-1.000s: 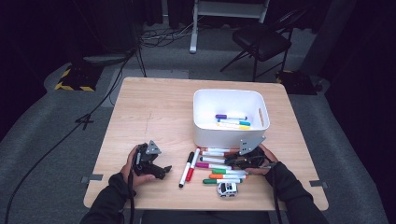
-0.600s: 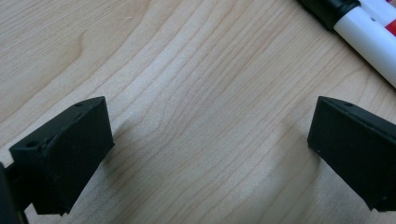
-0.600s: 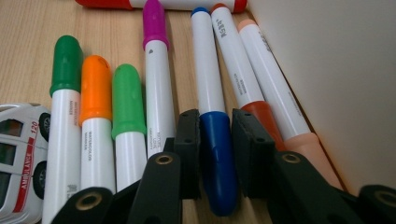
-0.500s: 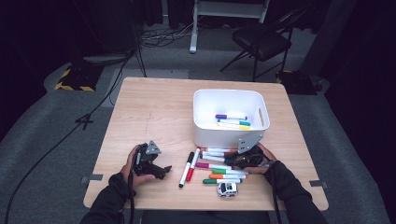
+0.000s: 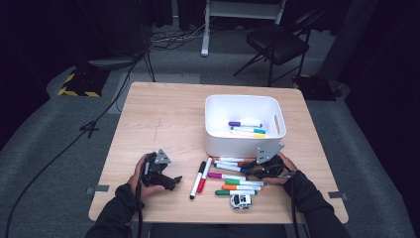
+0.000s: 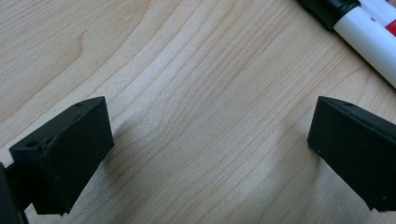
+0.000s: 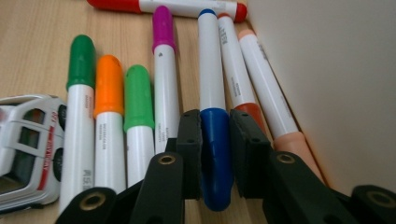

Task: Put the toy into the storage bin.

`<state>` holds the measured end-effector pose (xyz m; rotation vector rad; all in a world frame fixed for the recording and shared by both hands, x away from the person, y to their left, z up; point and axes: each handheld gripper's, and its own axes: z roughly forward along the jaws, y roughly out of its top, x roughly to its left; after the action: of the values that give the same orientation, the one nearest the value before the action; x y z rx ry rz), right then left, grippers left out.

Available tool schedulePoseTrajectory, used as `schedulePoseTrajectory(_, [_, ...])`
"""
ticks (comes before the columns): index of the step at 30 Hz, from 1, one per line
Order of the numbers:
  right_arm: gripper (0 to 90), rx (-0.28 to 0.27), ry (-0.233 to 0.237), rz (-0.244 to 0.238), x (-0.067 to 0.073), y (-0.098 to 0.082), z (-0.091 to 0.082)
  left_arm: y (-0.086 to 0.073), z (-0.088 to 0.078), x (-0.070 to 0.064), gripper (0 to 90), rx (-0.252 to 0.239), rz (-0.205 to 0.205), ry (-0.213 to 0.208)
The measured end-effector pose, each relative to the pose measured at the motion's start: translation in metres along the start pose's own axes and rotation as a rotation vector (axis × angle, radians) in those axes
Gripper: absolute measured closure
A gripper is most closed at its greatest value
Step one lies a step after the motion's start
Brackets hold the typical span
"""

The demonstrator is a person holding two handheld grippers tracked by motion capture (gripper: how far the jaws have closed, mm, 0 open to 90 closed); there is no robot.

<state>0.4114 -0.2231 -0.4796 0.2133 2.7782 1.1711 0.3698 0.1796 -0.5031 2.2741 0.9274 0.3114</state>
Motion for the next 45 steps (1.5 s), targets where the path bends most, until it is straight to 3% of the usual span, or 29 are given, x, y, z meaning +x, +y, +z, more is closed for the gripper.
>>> schedulePoseTrajectory(11, [75.2,-0.037,-0.014,-0.028,0.006,0.014,-0.033,0.0,0.0,0.0,0.2,0.0,0.0,-0.001])
schedulePoseTrajectory(29, [75.1,-0.114,-0.065,-0.102,0.001,0.046,-0.088,0.0,0.0,0.0,0.2,0.0,0.002,0.003])
schedulePoseTrajectory(45, [75.1,-0.171,-0.133,-0.117,-0.02,0.077,-0.128,0.0,0.0,0.0,0.2,-0.001,0.003,0.007])
